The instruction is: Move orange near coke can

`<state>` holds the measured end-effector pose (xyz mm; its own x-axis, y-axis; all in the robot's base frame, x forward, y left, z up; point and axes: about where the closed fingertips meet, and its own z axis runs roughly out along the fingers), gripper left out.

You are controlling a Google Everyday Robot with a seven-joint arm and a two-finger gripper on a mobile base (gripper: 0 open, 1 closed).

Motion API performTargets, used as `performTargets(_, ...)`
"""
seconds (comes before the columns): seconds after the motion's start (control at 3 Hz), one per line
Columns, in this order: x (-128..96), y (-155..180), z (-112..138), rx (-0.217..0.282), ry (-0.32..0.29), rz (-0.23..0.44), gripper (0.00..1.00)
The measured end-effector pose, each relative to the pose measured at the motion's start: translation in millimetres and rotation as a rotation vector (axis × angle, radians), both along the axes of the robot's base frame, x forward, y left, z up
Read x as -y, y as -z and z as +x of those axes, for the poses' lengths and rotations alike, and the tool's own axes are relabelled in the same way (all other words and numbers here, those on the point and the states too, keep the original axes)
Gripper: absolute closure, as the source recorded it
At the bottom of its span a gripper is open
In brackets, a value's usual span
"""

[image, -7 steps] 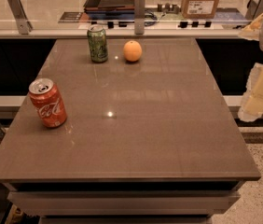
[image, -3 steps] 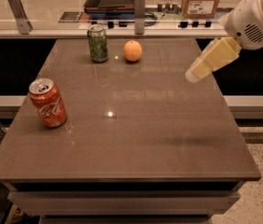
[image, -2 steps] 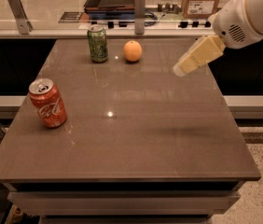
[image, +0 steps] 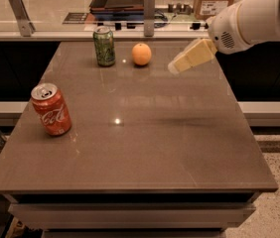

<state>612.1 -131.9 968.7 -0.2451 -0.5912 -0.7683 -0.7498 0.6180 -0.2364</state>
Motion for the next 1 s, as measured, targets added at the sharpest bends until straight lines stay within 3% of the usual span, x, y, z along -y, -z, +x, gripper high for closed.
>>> performTargets(0.33, -6, 17, 24, -0.009, 0.009, 0.038, 0.0)
performTargets(0.67, -30, 47, 55, -0.076, -0.008, 0.005, 0.0)
performTargets(1.0, -30, 47, 55, -0.076, -0.008, 0.005, 0.0)
